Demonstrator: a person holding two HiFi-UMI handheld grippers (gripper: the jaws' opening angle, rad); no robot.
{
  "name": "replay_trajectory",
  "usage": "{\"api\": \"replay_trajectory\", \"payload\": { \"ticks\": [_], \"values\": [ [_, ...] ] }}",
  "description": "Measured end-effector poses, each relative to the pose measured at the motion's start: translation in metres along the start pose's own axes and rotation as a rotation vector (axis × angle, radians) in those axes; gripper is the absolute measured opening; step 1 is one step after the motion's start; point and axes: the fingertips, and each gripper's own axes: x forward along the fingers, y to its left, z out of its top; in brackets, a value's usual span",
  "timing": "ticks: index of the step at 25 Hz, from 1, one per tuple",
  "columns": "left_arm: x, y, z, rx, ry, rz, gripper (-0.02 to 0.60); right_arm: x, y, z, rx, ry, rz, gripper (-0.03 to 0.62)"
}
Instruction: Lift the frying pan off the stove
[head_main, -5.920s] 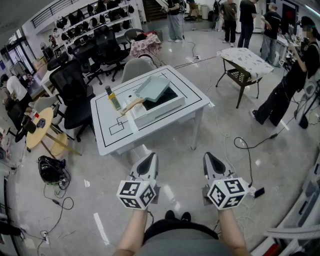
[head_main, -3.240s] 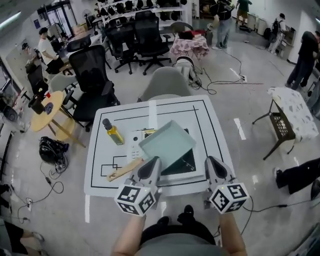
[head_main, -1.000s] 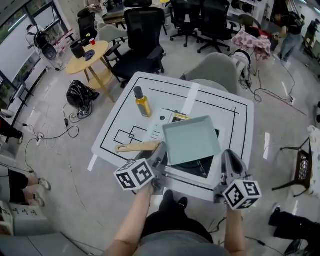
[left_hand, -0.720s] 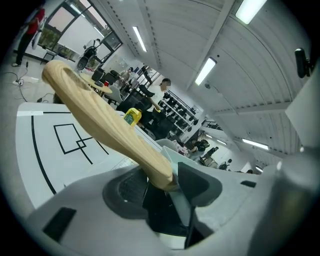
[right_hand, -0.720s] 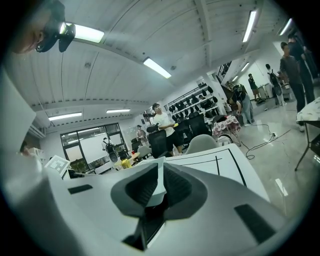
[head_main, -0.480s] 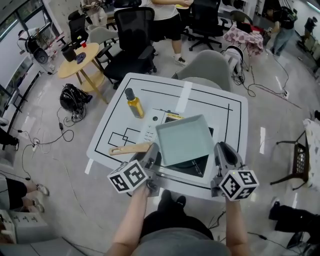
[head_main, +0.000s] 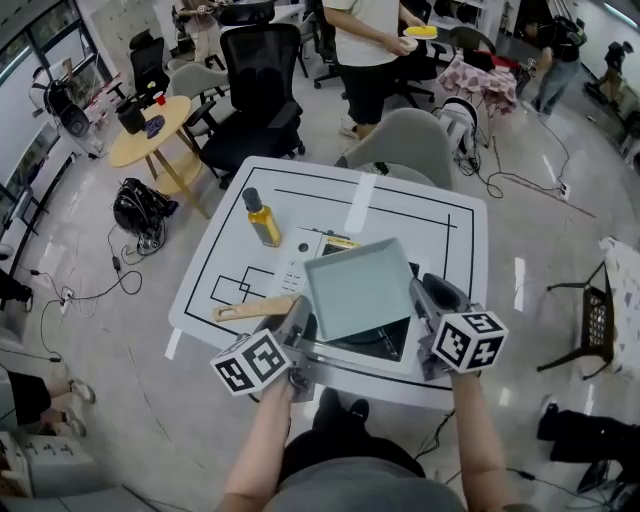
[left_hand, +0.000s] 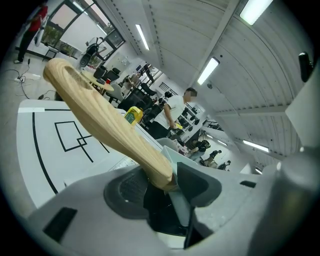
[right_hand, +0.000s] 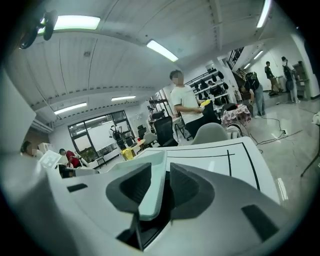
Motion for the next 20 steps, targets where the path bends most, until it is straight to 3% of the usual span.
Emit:
{"api": "replay_trajectory", "payload": {
  "ticks": [15,20],
  "values": [
    [0.002,0.001,-0.002,0.005,0.008,0.006,0.186,0.034,-0.003,-0.02,0.014,0.148,0.055,0.117],
    [0.002,0.002,-0.002,0.003,0.008,0.003,0.185,0.037,-0.003,-0.023,-0.006,0.167,0.052,0.084]
  ]
}}
